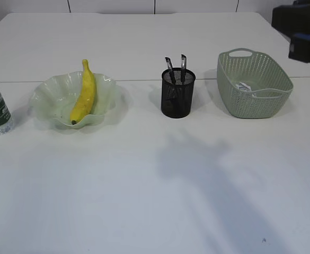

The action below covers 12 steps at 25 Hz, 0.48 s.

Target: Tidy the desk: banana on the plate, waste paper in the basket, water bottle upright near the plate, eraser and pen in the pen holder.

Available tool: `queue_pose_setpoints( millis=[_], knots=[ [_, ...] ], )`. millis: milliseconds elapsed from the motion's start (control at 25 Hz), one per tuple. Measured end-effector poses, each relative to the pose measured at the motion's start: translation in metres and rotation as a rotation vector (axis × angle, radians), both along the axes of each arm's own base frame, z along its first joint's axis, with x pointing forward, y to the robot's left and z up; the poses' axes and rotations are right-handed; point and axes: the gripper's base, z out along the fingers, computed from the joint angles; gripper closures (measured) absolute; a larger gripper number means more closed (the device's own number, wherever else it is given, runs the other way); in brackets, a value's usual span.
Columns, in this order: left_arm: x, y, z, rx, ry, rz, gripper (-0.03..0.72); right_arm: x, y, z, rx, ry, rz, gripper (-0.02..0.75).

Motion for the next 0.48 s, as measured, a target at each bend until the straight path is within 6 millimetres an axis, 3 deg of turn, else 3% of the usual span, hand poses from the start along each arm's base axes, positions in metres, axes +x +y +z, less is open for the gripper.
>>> queue_pose_setpoints(
  millis=[480],
  knots=[
    [0.000,0.000,0.000,-0.004,0.001,0.002,0.228,-0.014,-0.005,-0.031,0.017,0.115,-0.012,0.505]
  ],
)
